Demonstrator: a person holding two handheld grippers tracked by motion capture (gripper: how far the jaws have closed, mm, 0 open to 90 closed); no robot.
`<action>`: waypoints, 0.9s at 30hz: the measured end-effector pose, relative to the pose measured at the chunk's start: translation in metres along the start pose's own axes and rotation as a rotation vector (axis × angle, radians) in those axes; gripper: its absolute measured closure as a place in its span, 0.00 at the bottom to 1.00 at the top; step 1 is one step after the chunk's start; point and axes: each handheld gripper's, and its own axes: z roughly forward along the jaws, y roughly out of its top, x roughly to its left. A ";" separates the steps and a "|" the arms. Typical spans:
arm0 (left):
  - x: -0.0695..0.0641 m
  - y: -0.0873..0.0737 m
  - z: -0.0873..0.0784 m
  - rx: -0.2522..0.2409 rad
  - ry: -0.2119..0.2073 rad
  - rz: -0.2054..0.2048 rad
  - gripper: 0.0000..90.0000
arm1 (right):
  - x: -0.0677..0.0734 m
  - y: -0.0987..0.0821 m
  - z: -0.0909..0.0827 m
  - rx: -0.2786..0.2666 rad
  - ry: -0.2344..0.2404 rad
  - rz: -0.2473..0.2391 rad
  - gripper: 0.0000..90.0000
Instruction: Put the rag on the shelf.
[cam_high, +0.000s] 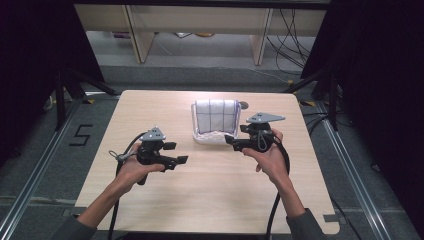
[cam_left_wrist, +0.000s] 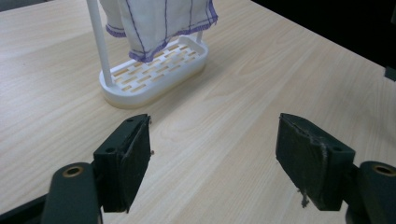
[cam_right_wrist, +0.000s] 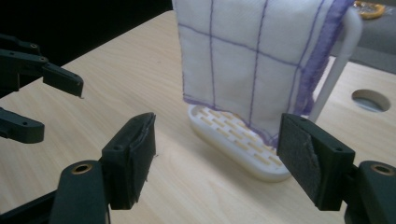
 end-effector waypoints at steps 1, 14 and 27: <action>0.000 0.000 0.000 0.000 0.000 0.000 0.29 | 0.000 0.000 0.000 0.000 0.000 0.000 0.32; -0.018 -0.023 -0.007 0.038 -0.031 0.029 0.28 | 0.025 -0.029 -0.001 0.028 0.044 -0.019 0.32; -0.029 -0.047 -0.006 0.069 -0.045 0.048 0.28 | 0.042 -0.073 -0.010 0.071 0.085 -0.001 0.32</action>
